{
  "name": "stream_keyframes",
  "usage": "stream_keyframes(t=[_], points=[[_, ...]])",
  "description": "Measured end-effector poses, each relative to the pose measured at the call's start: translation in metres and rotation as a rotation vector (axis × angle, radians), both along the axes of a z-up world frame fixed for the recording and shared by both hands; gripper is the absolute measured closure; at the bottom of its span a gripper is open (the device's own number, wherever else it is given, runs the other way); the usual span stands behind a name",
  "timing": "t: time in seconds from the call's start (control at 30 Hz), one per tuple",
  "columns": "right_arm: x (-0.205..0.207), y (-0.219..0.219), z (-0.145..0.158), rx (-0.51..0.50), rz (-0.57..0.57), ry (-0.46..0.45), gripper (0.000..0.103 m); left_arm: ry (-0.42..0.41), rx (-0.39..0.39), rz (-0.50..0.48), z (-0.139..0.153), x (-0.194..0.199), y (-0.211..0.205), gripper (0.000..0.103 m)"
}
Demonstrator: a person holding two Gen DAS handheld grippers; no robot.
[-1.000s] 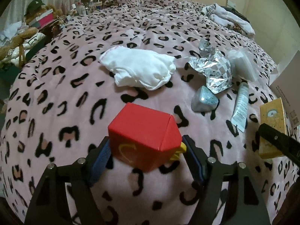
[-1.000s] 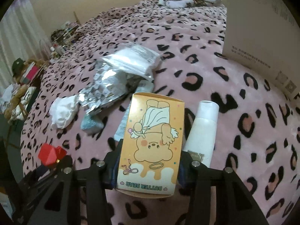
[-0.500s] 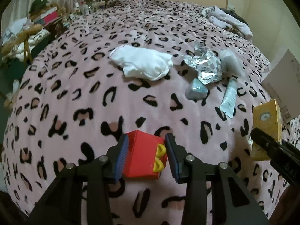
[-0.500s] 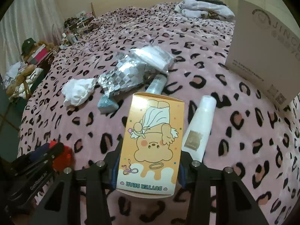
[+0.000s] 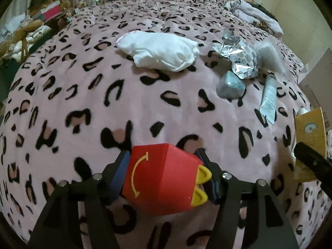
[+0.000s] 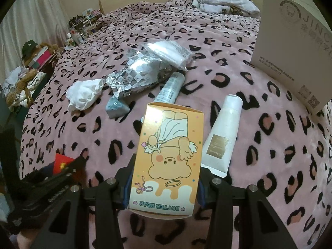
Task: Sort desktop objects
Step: 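Lift and carry the red cube box and yellow cartoon box toward the white JINCE box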
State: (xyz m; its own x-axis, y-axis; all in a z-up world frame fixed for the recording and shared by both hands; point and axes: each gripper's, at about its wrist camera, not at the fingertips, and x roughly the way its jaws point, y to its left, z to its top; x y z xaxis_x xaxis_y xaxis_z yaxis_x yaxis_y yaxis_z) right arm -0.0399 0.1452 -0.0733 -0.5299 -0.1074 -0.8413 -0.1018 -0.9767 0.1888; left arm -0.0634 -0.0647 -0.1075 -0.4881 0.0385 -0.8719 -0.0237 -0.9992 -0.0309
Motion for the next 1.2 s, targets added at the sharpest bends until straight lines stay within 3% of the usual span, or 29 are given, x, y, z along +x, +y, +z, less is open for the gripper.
stream_keyframes(t=[0.43, 0.73, 1.2], points=[[0.005, 0.003, -0.003, -0.014, 0.001, -0.012, 0.055, 0.011, 0.109, 0.049, 0.015, 0.017, -0.027, 0.039], [0.011, -0.005, 0.007, -0.022, 0.031, 0.006, 0.055, 0.041, 0.076, 0.049, 0.035, 0.035, -0.028, 0.039], [0.040, -0.001, 0.048, -0.005, 0.053, 0.073, 0.055, 0.121, 0.025, 0.007, 0.093, 0.061, -0.003, 0.039]])
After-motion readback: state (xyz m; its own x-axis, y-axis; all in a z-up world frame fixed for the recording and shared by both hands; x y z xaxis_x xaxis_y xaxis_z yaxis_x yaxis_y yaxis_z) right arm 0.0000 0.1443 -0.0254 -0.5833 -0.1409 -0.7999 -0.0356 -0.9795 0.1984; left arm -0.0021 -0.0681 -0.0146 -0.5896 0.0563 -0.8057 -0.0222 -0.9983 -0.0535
